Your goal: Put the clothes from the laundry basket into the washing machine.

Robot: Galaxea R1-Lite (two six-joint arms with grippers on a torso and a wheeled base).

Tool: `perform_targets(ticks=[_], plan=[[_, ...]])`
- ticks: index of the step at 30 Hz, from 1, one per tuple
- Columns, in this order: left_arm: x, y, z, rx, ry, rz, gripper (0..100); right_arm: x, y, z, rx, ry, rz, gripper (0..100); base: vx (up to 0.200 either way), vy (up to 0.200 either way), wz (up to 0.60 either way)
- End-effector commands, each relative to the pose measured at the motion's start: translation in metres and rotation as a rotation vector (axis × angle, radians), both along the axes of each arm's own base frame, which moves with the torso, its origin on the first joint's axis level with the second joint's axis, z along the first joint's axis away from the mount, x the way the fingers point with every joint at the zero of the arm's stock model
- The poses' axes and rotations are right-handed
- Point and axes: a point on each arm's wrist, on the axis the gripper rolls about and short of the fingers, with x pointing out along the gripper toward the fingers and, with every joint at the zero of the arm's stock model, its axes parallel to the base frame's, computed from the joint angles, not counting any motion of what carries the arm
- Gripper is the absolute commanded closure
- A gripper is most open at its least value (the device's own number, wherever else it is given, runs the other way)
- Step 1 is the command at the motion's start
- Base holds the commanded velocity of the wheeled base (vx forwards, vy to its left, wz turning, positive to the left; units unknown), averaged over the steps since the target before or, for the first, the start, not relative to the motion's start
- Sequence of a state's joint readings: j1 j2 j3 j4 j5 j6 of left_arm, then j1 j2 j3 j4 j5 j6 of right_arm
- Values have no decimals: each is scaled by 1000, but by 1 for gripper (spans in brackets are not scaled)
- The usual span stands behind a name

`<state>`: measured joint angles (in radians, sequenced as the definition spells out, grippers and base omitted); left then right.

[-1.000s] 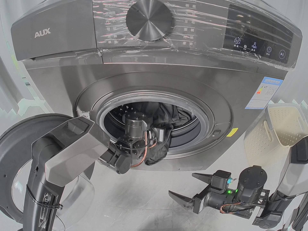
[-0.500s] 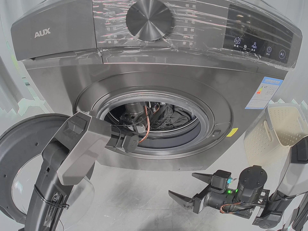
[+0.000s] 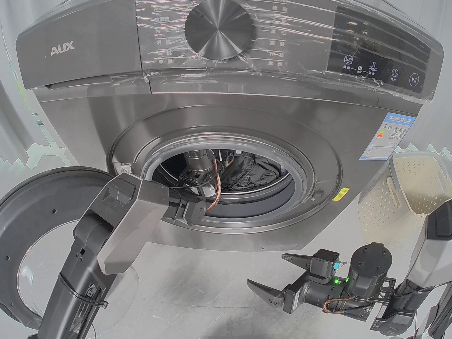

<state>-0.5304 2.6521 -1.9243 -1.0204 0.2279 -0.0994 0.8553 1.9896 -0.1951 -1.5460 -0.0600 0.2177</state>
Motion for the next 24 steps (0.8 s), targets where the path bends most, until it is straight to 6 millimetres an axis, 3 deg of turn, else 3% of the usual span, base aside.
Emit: perform_targets(ticks=[1, 11, 24], plan=[[-4, -3, -12, 24, 48, -10, 0, 0, 0, 0, -1, 1, -1, 0, 0, 0, 0], [-52, 17, -35, 215, 324, -31, 0, 2, -2, -1, -2, 2, -12, 0, 0, 0, 0], [-139, 17, -2, 299, 372, -144, 0, 2, -3, 2, 4, -3, -16, 0, 0, 0, 0]])
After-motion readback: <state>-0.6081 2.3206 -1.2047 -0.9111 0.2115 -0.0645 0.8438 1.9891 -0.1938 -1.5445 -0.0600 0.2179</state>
